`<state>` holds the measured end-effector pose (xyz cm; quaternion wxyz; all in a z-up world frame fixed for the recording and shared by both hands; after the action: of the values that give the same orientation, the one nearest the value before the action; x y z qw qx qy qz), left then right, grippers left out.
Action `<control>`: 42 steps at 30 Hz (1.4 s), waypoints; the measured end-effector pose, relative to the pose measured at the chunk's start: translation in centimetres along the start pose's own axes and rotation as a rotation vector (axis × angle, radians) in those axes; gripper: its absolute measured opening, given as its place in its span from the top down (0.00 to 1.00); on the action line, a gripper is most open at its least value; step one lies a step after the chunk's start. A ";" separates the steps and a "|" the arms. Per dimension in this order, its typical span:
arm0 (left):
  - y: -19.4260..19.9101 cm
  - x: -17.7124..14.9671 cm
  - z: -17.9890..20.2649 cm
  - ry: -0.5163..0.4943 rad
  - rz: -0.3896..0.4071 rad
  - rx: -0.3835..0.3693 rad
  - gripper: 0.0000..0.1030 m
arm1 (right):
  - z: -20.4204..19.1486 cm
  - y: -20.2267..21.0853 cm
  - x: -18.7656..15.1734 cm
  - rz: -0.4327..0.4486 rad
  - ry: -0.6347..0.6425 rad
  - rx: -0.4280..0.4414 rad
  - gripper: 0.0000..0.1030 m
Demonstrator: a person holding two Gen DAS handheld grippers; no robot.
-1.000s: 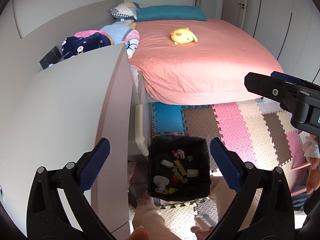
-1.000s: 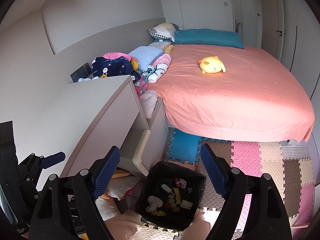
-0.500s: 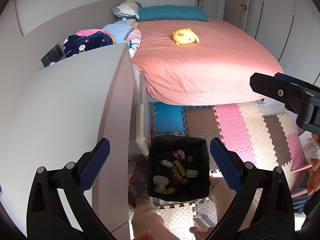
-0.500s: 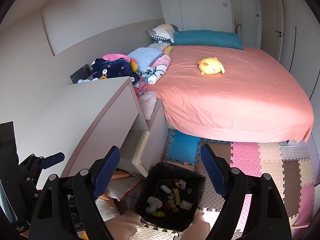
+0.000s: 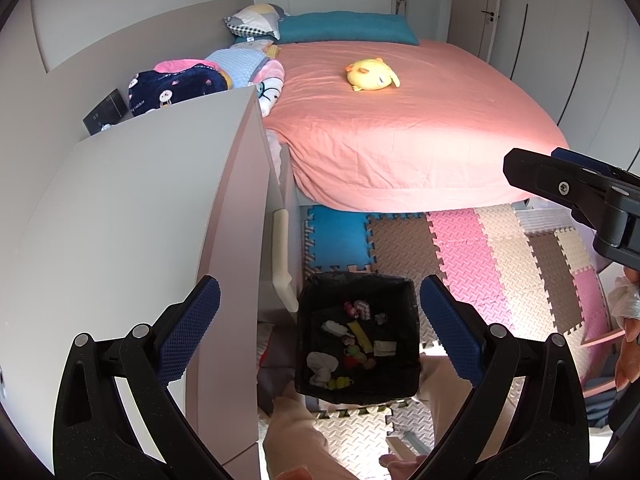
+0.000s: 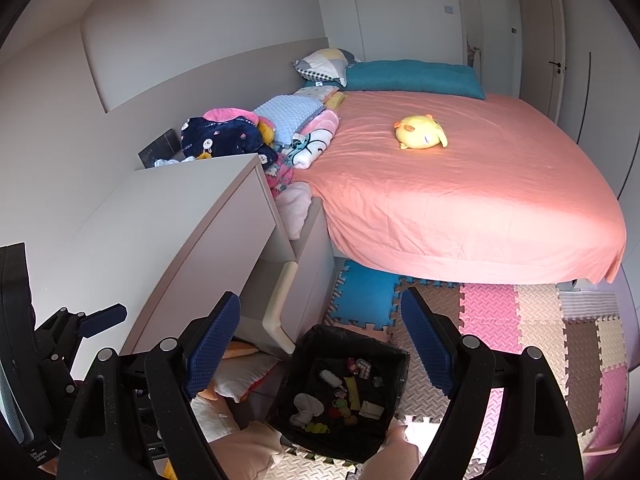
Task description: Collect trash
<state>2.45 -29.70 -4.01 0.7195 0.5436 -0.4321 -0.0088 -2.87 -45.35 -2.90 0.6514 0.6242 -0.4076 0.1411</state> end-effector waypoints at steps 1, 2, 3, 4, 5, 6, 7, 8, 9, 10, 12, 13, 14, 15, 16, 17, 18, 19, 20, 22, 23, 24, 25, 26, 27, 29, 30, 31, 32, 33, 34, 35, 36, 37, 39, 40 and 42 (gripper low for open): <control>0.0 0.0 0.0 0.000 0.001 0.001 0.06 | 0.0 0.0 0.0 0.001 0.001 -0.001 0.20; 0.0 0.0 0.1 -0.001 0.001 0.001 0.06 | 0.1 0.0 0.0 0.000 0.000 0.000 0.20; 0.0 0.0 0.1 -0.001 0.000 0.001 0.06 | 0.1 0.0 0.0 0.000 -0.001 0.001 0.20; 0.0 0.0 0.1 -0.002 -0.001 0.001 0.06 | 0.1 0.0 0.0 0.001 0.000 0.000 0.20; 0.0 0.0 0.1 -0.002 -0.002 0.001 0.06 | 0.1 0.0 0.0 0.001 0.001 -0.001 0.20; 0.0 0.0 0.1 -0.003 -0.003 0.002 0.06 | 0.1 0.0 0.0 0.000 0.001 -0.001 0.20; 0.0 0.0 0.1 -0.003 -0.003 0.001 0.06 | 0.1 0.0 0.0 0.000 -0.001 0.000 0.20; 0.0 0.0 0.2 -0.003 -0.002 0.001 0.06 | 0.1 0.0 0.0 0.000 -0.001 0.000 0.20; 0.0 0.0 0.2 -0.003 -0.002 0.002 0.06 | 0.1 0.0 0.0 0.000 -0.001 0.000 0.20; 0.0 0.0 0.2 -0.004 -0.002 0.002 0.06 | 0.1 0.0 0.0 0.000 0.001 -0.001 0.20; 0.0 0.0 0.2 -0.003 -0.001 0.000 0.06 | 0.1 0.0 0.0 0.000 -0.001 0.000 0.20; 0.0 0.0 0.2 -0.002 -0.001 -0.002 0.06 | 0.1 0.0 0.0 0.001 -0.001 -0.001 0.20; 0.0 0.0 0.2 -0.001 -0.002 -0.003 0.06 | 0.1 0.0 0.0 0.001 0.000 -0.001 0.20; -0.1 0.1 0.1 -0.001 -0.002 -0.002 0.06 | 0.1 0.0 0.0 0.002 0.000 -0.002 0.20; -0.1 0.1 0.1 -0.002 -0.001 0.000 0.06 | 0.3 0.0 0.1 0.001 -0.001 -0.002 0.20; 0.0 0.1 0.1 -0.003 -0.001 0.002 0.06 | 0.3 0.0 0.1 0.001 -0.001 -0.002 0.20; 0.0 0.1 0.1 -0.004 0.001 0.003 0.06 | 0.3 0.0 0.1 0.001 0.000 -0.002 0.20; 0.0 0.1 0.1 -0.004 0.002 0.002 0.06 | 0.3 0.0 0.1 0.001 0.001 -0.004 0.20; 0.0 0.1 0.2 -0.004 0.003 0.002 0.06 | 0.3 0.0 0.0 0.000 0.001 -0.004 0.20; 0.0 0.1 0.1 -0.005 0.005 -0.002 0.06 | 0.4 0.0 0.0 0.000 -0.001 -0.004 0.20; 0.0 0.1 0.1 -0.006 0.006 -0.002 0.06 | 0.4 0.0 0.0 0.000 -0.001 -0.004 0.20; 0.0 0.1 0.1 -0.008 0.006 -0.003 0.06 | 0.4 0.0 0.0 0.000 0.000 -0.004 0.20; 0.0 0.1 0.2 -0.008 0.005 -0.002 0.06 | 0.4 0.0 0.0 0.001 0.000 -0.004 0.20; 0.0 0.1 0.2 -0.008 0.003 -0.003 0.06 | 0.4 0.0 0.0 0.001 -0.001 -0.004 0.20; -0.1 0.1 0.1 -0.005 -0.002 -0.004 0.06 | 0.4 0.0 0.0 0.001 -0.001 -0.003 0.20; -0.2 0.0 0.1 -0.004 -0.007 -0.008 0.06 | 0.4 0.0 0.0 0.001 -0.001 -0.005 0.20; -0.2 0.1 0.1 -0.004 -0.006 -0.007 0.06 | 0.5 0.0 0.0 0.000 -0.001 -0.005 0.20; -0.2 0.1 0.0 -0.005 -0.005 -0.008 0.06 | 0.4 0.0 0.0 0.000 -0.001 -0.004 0.20; -0.2 0.1 0.1 -0.008 -0.004 -0.014 0.06 | 0.5 0.0 0.0 0.000 -0.001 -0.004 0.20; -0.2 0.1 0.1 -0.012 0.000 -0.019 0.06 | 0.4 0.0 0.0 0.001 -0.001 -0.004 0.20; 0.0 0.1 0.1 -0.018 0.010 -0.022 0.06 | 0.4 0.0 0.0 0.001 -0.001 -0.004 0.20; 0.1 0.2 0.1 -0.022 0.018 -0.022 0.06 | 0.4 0.0 0.1 0.001 -0.001 -0.003 0.20; 0.2 0.2 0.2 -0.028 0.024 -0.021 0.06 | 0.4 0.0 0.1 0.001 0.000 -0.004 0.20; 0.2 0.3 0.2 -0.030 0.025 -0.019 0.06 | 0.4 0.0 0.1 0.001 0.000 -0.004 0.20; 0.2 0.4 0.1 -0.023 0.024 -0.014 0.06 | 0.5 0.0 0.1 0.001 -0.001 -0.003 0.20; 0.1 0.5 0.0 -0.014 0.021 -0.015 0.06 | 0.4 0.0 0.1 0.001 -0.001 -0.004 0.20; 0.0 0.5 0.0 -0.014 0.019 -0.020 0.06 | 0.4 0.0 0.1 0.001 0.000 -0.003 0.20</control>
<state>2.71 -29.96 -3.72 0.7219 0.5321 -0.4424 -0.0101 -3.00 -45.79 -2.89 0.6522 0.6231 -0.4081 0.1407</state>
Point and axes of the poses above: each gripper's, at about its wrist camera, not at the fingertips, and y roughly against the way its jaws point, z to its right, x to its top, the point moved 2 cm from there along -y, roughly the way its jaws point, and after that the axes turned 6 degrees about -x, right-handed, at the moved point
